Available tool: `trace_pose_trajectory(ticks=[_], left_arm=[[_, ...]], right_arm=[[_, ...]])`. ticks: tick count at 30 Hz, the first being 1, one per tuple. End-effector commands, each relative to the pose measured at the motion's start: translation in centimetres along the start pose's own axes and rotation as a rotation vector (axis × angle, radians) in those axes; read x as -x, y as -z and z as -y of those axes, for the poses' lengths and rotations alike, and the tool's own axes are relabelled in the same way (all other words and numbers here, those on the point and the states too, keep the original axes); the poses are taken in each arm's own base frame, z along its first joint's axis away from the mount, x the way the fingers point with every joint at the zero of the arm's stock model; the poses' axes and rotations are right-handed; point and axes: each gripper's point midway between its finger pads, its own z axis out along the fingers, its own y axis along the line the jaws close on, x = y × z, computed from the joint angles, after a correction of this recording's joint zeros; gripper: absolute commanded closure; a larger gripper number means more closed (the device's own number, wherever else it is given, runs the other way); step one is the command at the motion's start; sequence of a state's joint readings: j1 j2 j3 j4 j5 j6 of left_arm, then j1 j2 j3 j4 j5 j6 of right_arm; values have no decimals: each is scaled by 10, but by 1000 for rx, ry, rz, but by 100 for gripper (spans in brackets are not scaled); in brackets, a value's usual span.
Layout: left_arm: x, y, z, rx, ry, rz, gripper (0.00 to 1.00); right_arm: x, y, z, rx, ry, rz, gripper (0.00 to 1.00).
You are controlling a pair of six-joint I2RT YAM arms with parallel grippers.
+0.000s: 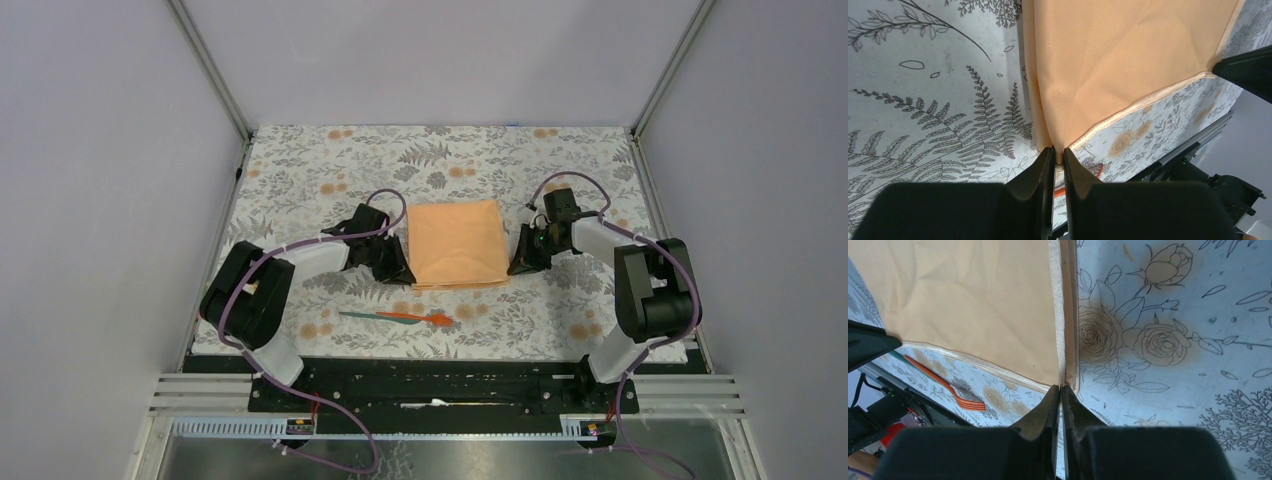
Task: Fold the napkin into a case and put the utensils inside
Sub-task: Smooth out the square-folded napkin at the center of the board.
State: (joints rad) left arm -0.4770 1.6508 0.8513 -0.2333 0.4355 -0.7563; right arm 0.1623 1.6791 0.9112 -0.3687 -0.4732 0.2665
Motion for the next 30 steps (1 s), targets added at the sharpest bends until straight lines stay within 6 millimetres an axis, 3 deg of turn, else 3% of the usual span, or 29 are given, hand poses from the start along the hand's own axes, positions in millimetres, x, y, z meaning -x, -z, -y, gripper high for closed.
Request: trace_pose_trajectory(ticks=[1,8,14,16,19,21,23,26,30], left_arm=[[9,3,4,-1,-35,50,85],[3,2,-7,26,-26,56,89],[2,4,-11,43,-29,56,84],[7,12,-7,53,-46,75,74],[16,29,8,47,-83,108,58],[20,37,18,29,-97,120,55],[24,40,30,-11,-99,124,59],[21,29,48,-120,-76,78,71],[19,7,42,-128,-52,49,79]], right_arm=[[-1,18,-12,33,19,23,92],[-13,11,-14,72,-6,-14,95],[-13,5,-6,40,-17,-24,80],[-2,14,-5,-4,0,20,69],[29,35,-20,-12,40,111,53],[48,43,-32,14,59,150,45],[63,41,-50,94,64,159,43],[88,21,-76,254,38,157,41],[120,-2,-87,341,4,172,38]])
